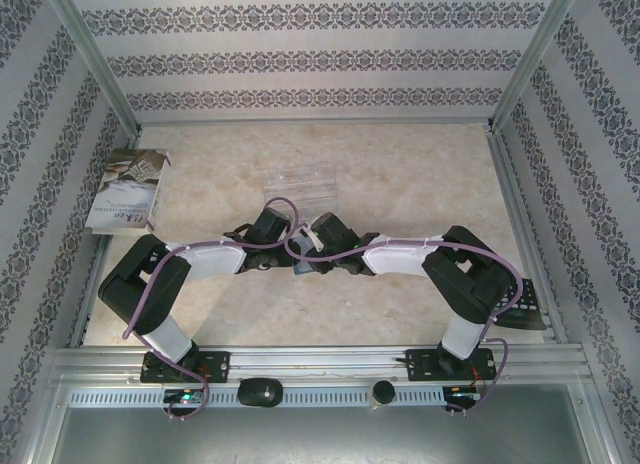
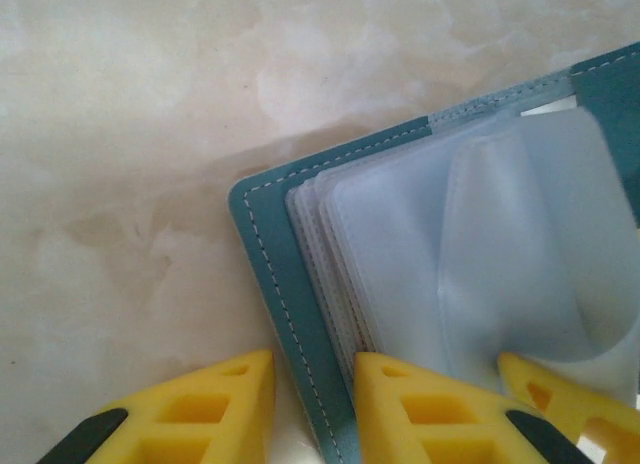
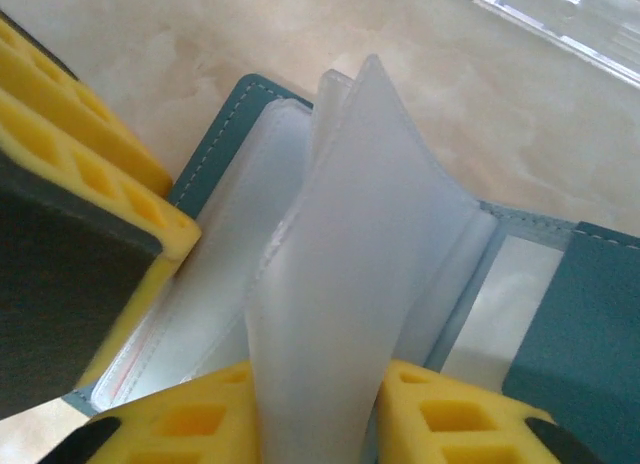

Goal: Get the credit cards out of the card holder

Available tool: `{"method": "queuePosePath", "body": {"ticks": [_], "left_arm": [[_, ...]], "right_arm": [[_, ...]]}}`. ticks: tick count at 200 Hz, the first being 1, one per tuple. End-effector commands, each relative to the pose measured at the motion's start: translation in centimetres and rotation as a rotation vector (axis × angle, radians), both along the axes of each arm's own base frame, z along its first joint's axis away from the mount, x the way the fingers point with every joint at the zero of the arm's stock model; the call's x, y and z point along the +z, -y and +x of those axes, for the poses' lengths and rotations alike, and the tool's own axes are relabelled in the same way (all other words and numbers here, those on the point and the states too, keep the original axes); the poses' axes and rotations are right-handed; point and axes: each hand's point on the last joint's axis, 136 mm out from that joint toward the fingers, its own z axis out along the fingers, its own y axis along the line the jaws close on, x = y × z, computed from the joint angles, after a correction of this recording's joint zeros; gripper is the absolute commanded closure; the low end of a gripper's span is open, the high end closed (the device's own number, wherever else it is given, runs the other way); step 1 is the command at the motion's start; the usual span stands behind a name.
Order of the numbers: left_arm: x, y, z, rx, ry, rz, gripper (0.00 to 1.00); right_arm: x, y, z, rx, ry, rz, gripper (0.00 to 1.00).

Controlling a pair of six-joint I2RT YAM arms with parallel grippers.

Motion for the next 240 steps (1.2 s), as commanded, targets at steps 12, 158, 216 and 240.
{"method": "queuePosePath", "body": {"ticks": [12, 158, 216, 240], "left_arm": [[-1.0, 0.6, -1.0, -0.037, -0.03, -0.017, 0.73], [2.8, -0.4, 0.0, 0.045, 0.054, -0.099, 0.64], [2.3, -0.6, -0.9, 0.047, 0.007, -0.156, 0.64], [2.0, -0.6, -1.1, 0.045, -0.001, -0.167, 0.64]], "right_arm": [[-2.8, 0.6, -1.6, 0.001, -0.123, 0.004, 0.76], [-2.3, 0.1, -0.8, -0.174, -0.421, 0.454, 1.0], [-2.4, 0.7, -0.6, -0.211, -0.431, 0.446, 1.0], [-2.5, 0.7, -0.6, -0.217, -0.435, 0.447, 1.0]]}}
